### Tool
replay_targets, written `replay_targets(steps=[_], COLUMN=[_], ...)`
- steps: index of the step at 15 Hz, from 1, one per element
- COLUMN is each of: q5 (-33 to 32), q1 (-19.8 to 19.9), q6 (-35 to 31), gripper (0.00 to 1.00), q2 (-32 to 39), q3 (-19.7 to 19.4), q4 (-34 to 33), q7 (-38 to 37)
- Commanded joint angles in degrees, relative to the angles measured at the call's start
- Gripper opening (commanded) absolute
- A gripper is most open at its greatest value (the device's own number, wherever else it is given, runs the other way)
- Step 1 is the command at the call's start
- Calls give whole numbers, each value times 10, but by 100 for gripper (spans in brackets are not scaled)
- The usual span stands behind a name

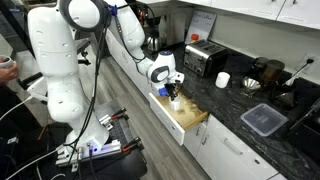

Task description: Remove one white mug from the countertop and place it inside the open drawer then close the drawer

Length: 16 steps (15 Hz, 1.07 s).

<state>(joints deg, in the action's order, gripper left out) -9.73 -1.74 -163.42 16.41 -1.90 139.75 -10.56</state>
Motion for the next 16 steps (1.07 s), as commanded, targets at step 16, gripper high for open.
replay_targets(steps=[16], q5=[37], q1=[-16], q6=[-8], gripper=[2], q2=[142], q3=[-5], q4=[-121], q7=[24])
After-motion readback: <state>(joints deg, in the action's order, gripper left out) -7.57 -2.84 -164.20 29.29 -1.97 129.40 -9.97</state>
